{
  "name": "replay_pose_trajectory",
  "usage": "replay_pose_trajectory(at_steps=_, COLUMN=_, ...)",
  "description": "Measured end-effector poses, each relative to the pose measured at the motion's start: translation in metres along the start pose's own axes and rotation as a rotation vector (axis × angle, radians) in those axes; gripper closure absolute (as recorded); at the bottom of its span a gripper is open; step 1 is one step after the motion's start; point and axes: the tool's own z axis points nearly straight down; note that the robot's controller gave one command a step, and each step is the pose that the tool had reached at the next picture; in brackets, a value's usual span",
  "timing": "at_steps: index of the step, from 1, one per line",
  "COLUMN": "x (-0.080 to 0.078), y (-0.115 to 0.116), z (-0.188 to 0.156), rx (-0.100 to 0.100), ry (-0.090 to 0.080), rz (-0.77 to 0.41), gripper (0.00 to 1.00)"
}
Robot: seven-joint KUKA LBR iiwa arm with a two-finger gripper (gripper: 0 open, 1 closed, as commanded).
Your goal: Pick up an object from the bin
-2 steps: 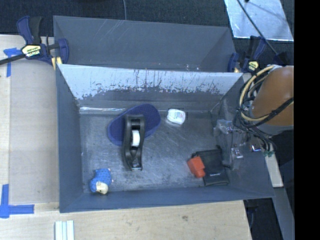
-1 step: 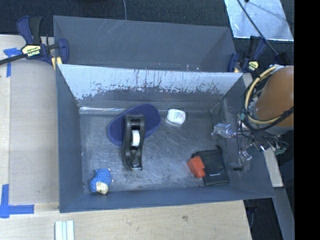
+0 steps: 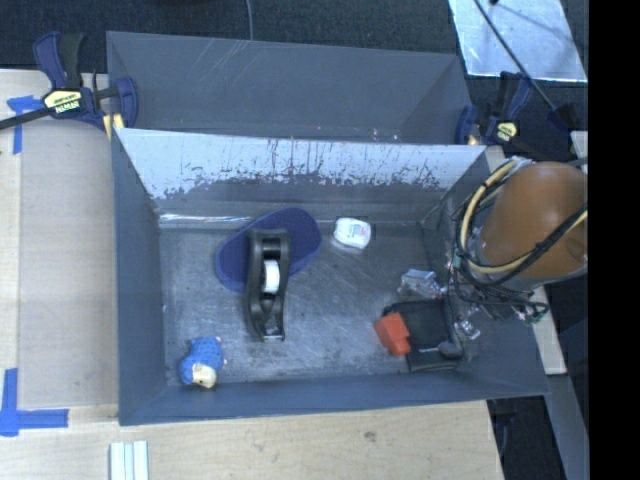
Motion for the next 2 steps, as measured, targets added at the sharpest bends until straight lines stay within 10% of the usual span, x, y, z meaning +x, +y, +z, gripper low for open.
replay_pose_trajectory(at_steps=1, x=-0.0002, y=-0.0005, z=-0.0001, rx=0.000, ry=-0.001, rz=0.003, gripper=0.00)
replay_pose_trajectory(at_steps=2, x=-0.0009, y=-0.0006, z=-0.0008, rx=0.001, ry=-0.003, rz=0.004, gripper=1.00)
